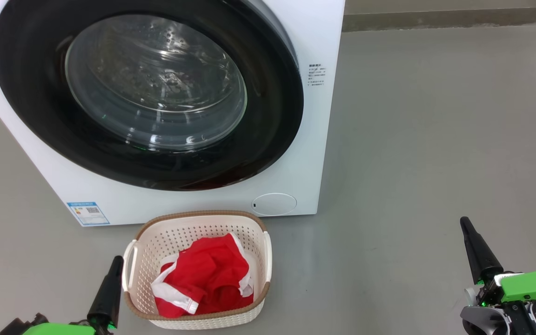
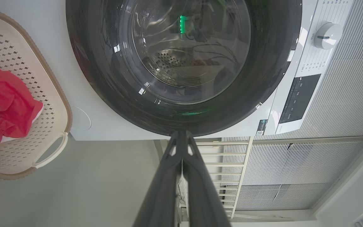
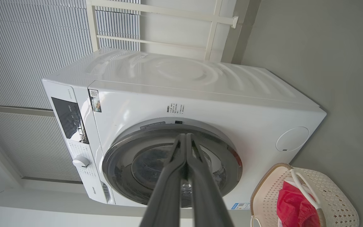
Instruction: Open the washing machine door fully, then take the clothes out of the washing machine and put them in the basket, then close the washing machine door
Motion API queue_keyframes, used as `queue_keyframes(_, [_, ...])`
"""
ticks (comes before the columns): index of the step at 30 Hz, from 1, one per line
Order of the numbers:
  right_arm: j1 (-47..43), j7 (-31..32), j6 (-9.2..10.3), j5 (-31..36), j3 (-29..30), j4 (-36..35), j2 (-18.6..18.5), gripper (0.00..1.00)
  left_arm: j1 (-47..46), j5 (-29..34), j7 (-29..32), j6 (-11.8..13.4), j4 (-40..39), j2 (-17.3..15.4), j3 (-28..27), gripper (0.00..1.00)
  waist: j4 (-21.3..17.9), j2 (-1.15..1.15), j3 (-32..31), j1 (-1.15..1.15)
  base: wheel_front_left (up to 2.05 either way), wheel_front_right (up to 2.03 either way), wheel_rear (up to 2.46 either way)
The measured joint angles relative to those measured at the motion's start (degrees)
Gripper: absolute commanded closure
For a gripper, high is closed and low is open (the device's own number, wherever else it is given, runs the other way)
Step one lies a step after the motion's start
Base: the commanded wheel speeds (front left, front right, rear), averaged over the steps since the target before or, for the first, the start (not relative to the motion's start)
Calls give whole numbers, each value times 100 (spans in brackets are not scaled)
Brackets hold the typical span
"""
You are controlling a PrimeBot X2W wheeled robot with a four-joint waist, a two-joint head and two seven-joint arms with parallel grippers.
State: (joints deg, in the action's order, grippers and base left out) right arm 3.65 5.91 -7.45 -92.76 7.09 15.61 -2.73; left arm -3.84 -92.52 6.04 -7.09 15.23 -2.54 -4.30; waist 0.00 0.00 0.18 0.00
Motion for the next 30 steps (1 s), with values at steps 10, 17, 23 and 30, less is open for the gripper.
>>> queue_keyframes(10, [0,16,0,0,5,0,3,100,0,0,1,0,0,2,-3,100,0,0,0,0,0,0,0])
queue_keyframes(17, [0,16,0,1,9,0,5,100,0,0,1,0,0,9,-7,100,0,0,0,0,0,0,0])
queue_keyframes(23, [0,16,0,5,11,0,7,100,-1,0,1,0,0,14,-8,100,0,0,0,0,0,0,0])
queue_keyframes(30, [1,16,0,5,15,0,8,100,-1,0,1,0,0,15,-10,100,0,0,0,0,0,0,0])
